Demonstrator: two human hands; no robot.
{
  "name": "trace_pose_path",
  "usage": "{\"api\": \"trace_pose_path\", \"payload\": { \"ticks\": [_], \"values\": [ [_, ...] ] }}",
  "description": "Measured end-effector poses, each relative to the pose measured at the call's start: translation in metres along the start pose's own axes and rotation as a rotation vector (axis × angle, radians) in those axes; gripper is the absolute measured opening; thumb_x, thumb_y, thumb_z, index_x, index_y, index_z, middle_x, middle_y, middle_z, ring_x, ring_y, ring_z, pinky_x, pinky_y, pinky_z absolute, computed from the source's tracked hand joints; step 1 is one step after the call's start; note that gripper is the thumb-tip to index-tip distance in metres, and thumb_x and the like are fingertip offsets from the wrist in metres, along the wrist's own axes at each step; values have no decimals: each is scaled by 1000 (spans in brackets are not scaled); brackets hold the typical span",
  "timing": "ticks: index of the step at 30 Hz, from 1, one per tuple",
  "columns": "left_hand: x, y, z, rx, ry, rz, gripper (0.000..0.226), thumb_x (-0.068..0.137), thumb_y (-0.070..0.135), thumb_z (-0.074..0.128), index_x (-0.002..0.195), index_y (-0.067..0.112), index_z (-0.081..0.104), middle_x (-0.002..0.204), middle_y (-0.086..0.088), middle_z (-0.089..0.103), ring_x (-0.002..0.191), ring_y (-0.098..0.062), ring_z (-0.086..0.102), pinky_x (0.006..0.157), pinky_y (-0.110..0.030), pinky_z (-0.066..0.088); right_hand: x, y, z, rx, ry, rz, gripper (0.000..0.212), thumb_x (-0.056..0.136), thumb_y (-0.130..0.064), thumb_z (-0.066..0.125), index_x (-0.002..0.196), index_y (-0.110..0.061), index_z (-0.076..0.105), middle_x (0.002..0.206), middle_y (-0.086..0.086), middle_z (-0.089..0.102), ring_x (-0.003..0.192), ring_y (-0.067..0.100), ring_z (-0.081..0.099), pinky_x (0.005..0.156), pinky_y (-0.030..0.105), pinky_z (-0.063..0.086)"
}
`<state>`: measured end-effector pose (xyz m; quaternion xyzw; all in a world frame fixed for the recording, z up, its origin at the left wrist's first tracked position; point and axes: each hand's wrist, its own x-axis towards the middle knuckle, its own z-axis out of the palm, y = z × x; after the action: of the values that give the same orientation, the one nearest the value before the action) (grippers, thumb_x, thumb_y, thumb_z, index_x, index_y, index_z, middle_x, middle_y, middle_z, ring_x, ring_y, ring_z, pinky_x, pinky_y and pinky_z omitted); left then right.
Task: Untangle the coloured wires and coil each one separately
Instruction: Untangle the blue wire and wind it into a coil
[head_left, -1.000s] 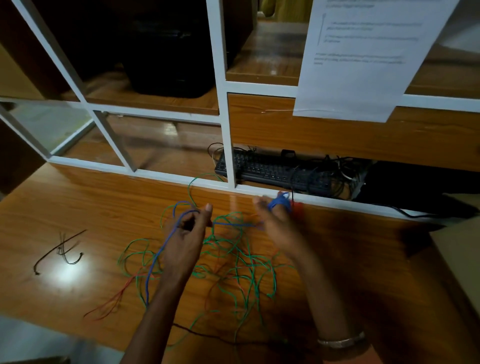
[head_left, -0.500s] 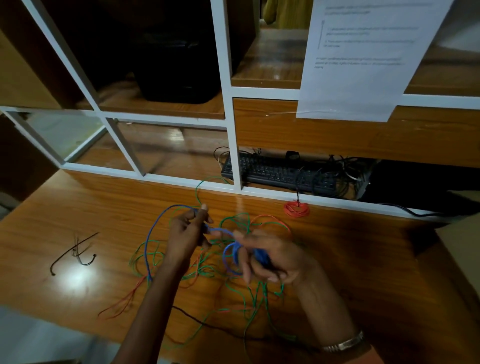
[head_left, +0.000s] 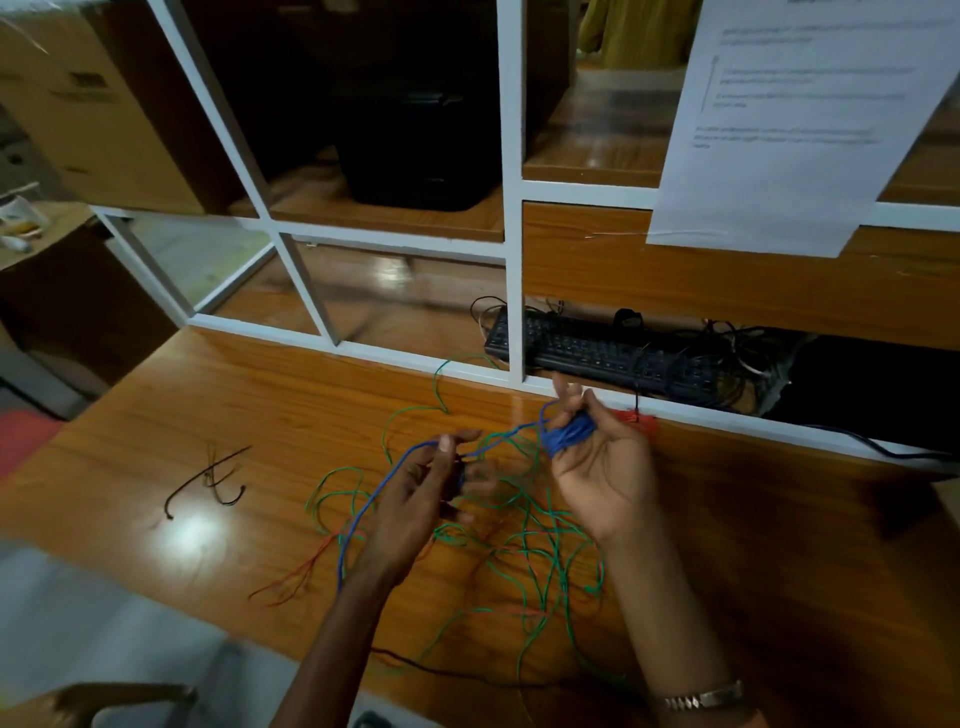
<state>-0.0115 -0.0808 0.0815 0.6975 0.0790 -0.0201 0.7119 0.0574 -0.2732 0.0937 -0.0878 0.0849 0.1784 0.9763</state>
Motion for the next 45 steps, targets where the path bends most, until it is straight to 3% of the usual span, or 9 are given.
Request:
{"api": "trace_pose_path", "payload": {
  "ticks": [4, 7, 10, 17, 24, 31, 36, 40, 45],
  "values": [
    [9, -30, -21, -170, 372, -94, 39, 109, 47, 44, 116, 19, 71, 112, -11, 80, 109, -19, 76, 74, -34, 60, -16, 26, -3, -592, -25, 210, 33, 96, -14, 52, 119, 6, 66, 65, 1, 47, 46, 10, 46, 45, 17, 40],
    [14, -43, -50, -401, 360, -272, 40, 109, 48, 43, 124, 20, 68, 122, -14, 77, 112, -14, 72, 86, -32, 55, -28, 41, -8, -1017, -127, 378, 35, 103, -27, 53, 90, -1, 71, 54, 1, 32, 33, 11, 34, 36, 19, 28],
    [4, -46, -62, -334, 272, -336, 40, 108, 51, 43, 121, 23, 69, 114, -12, 79, 104, -14, 73, 80, -30, 50, -24, 40, -16, -963, -19, 350, 34, 94, -36, 63, 78, -7, 62, 48, -2, 29, 30, 9, 29, 37, 20, 21],
    [-22, -39, -40, -222, 74, -221, 42, 99, 40, 53, 116, 6, 69, 77, -23, 76, 35, -15, 56, 40, -20, 40, -4, 21, -40, -534, 272, 272, 22, 95, -30, 57, 81, -14, 54, 44, -8, 32, 31, 6, 28, 40, 21, 32],
    [-21, -38, -39, -259, 119, -189, 32, 109, 36, 48, 132, 22, 66, 117, -11, 79, 107, -19, 77, 72, -30, 51, -15, 6, -30, -918, 136, 120, 32, 99, -34, 57, 78, -10, 56, 50, -1, 30, 31, 10, 31, 39, 22, 25],
    [-19, -49, -44, 80, 145, -36, 18, 87, 30, 83, 97, 16, 85, 76, -4, 72, 67, -11, 57, 57, -25, 41, -21, -3, -17, -1271, 181, -46, 37, 106, -32, 53, 79, -7, 55, 50, 0, 33, 36, 13, 32, 45, 26, 30],
    [-13, -51, -34, 46, -52, -4, 26, 85, 13, 85, 110, 6, 79, 66, -3, 51, 61, -7, 46, 60, -18, 39, -24, -9, -15, -1206, 100, -4, 35, 103, -33, 55, 82, -5, 55, 51, -1, 32, 36, 13, 31, 42, 23, 29],
    [-8, -54, -24, 49, -30, -7, 11, 86, 2, 81, 90, -7, 76, 65, 4, 58, 61, -3, 49, 59, -15, 40, -20, -23, -18, -718, 124, 82, 28, 96, -34, 57, 80, -13, 51, 47, -6, 29, 31, 9, 27, 51, 28, 27],
    [6, -62, -13, 201, 118, 33, 20, 83, 7, 87, 78, 25, 81, 57, 12, 51, 56, -6, 43, 58, -28, 32, -19, -22, -25, -111, 54, 82, 12, 90, -23, 62, 87, -12, 65, 52, -8, 40, 39, 4, 39, 45, 19, 43]
  ]
}}
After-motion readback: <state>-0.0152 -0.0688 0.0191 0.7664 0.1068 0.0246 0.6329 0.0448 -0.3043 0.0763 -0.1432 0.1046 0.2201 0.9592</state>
